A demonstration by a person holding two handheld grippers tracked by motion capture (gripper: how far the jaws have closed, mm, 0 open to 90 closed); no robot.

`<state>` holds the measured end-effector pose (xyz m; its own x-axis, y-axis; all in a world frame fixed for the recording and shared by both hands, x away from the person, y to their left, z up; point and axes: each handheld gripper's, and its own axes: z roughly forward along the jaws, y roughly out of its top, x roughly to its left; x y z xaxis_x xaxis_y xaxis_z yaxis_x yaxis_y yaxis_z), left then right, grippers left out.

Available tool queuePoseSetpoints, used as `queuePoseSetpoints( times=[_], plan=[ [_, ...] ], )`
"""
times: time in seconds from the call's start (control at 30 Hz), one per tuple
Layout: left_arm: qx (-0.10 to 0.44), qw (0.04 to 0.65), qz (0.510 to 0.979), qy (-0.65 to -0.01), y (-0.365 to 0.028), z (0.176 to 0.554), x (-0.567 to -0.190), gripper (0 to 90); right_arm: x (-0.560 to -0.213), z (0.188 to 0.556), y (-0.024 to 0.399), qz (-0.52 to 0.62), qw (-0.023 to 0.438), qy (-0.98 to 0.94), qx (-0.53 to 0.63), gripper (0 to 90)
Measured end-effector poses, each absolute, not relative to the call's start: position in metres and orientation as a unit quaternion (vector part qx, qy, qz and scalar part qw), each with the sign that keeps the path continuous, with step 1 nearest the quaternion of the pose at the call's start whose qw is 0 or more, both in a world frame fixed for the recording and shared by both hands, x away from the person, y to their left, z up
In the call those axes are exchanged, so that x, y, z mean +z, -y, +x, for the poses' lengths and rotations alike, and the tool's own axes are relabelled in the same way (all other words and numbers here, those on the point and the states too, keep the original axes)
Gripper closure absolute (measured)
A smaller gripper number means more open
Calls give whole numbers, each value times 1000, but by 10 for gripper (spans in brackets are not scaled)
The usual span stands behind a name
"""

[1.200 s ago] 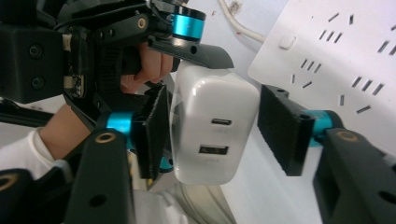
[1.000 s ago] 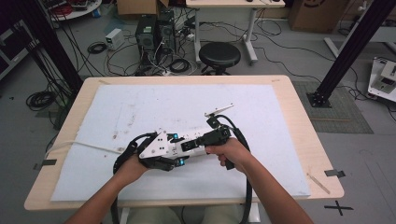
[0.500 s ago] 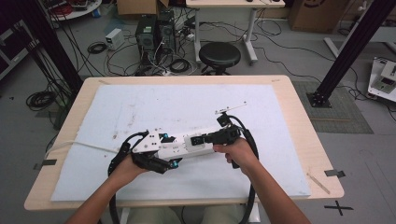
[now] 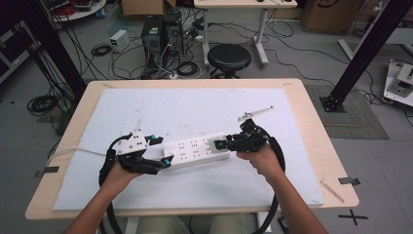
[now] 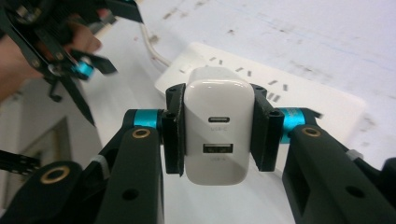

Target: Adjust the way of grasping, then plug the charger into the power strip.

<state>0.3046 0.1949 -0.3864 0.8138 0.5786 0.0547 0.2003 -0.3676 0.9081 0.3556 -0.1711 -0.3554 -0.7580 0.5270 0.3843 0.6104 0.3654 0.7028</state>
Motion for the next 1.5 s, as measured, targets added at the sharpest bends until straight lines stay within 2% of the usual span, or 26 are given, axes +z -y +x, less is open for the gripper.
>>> queuePoseSetpoints(
  times=[0.27,0.7,1.3,1.5],
  plan=[
    [206,504,792,-277,-214,300,-386,266,-351,352,183,-332,-2,846,-417,634],
    [223,491,788,-297,-226,290,-381,266,-348,345,182,-313,-42,869,-380,634],
    [224,497,781,-305,-233,288,-386,266,-337,345,186,-286,-53,883,-369,634],
    [222,500,774,-318,-233,292,-394,266,-329,353,180,-233,-72,908,-342,635]
  ],
)
